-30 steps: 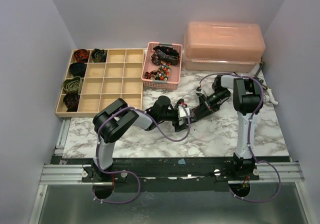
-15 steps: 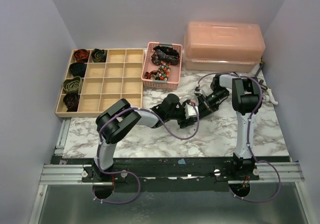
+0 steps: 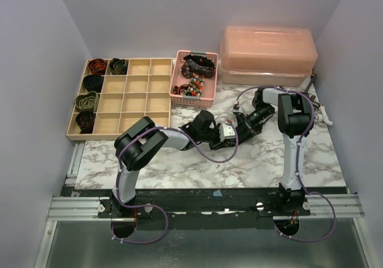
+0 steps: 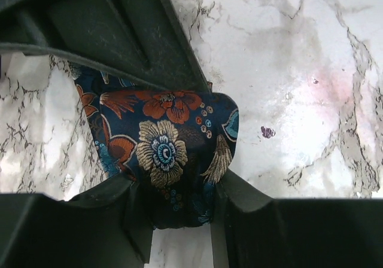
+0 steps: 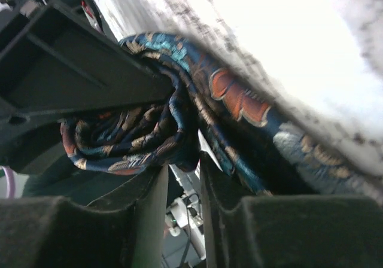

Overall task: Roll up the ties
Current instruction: Roll the tie at the center of the board.

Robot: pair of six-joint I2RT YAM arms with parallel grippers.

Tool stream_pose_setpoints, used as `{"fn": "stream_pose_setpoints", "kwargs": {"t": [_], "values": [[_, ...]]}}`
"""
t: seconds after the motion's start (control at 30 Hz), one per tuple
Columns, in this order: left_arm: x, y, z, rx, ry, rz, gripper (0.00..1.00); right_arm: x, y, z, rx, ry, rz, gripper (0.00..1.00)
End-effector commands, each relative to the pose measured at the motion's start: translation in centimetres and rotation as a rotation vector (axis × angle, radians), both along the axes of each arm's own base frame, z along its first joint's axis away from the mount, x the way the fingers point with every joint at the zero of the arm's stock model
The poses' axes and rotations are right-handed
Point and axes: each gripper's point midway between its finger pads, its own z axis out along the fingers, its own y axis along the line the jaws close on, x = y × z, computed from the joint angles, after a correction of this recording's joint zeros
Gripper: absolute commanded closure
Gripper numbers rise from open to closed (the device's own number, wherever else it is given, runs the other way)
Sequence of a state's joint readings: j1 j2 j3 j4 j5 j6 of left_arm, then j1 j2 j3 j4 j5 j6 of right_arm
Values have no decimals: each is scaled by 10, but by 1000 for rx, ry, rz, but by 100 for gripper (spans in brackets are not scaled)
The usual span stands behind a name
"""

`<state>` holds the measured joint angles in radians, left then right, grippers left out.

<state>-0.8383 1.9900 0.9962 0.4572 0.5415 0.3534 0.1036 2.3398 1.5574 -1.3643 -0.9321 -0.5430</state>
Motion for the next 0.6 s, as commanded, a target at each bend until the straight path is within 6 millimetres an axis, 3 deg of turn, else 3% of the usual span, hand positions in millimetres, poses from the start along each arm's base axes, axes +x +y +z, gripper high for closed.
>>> {"fn": "stream_pose_setpoints", "kwargs": {"t": [0.0, 0.1, 0.17, 0.37, 0.57], "values": [[-22, 27, -35, 104, 189, -32, 96, 12, 2, 41, 46, -79, -31, 66], [-31, 35, -42, 134, 227, -61, 99, 26, 5, 57, 75, -127, -63, 65], [-36, 39, -45, 152, 246, -70, 100, 29, 6, 55, 76, -119, -68, 65], [-41, 49, -47, 163, 278, -66, 100, 42, -6, 9, -71, -143, -66, 73], [-30, 50, -32, 120, 287, -11, 100, 29, -37, -36, -286, -163, -1, 78]]}}
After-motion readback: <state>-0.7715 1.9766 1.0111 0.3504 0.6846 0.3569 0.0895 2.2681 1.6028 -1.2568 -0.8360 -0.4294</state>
